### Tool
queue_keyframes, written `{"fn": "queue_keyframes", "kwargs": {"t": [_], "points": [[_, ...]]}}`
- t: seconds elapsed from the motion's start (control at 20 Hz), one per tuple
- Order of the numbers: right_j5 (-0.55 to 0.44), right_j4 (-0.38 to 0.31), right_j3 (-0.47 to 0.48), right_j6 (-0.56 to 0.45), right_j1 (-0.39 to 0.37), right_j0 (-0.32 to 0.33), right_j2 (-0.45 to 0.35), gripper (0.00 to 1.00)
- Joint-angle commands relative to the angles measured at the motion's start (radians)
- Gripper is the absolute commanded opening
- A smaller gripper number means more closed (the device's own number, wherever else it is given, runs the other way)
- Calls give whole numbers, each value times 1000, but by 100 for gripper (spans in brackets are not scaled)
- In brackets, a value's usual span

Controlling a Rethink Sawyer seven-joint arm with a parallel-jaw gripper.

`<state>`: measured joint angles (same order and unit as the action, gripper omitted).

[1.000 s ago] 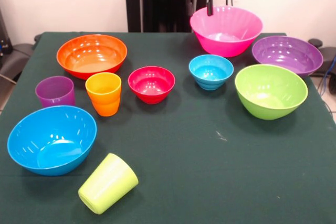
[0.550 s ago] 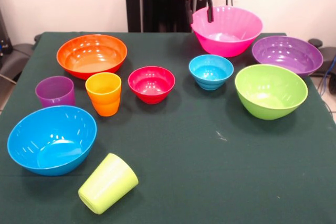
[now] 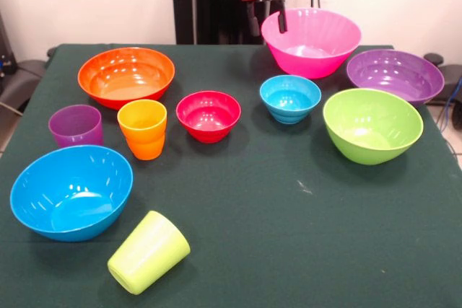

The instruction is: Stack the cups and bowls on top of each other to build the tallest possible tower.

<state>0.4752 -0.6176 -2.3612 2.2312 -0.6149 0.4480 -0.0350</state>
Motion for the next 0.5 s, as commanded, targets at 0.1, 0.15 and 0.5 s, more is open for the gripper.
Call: {"fn": "queue_keyframes", "kwargs": {"t": [0.1,0.15,0.5], "points": [[-157,-88,154,12,33,25,-124,100],[-168,-98,156,4,27,26,-127,100],[-244,-162,159,-31,0,4,-153,100]]}}
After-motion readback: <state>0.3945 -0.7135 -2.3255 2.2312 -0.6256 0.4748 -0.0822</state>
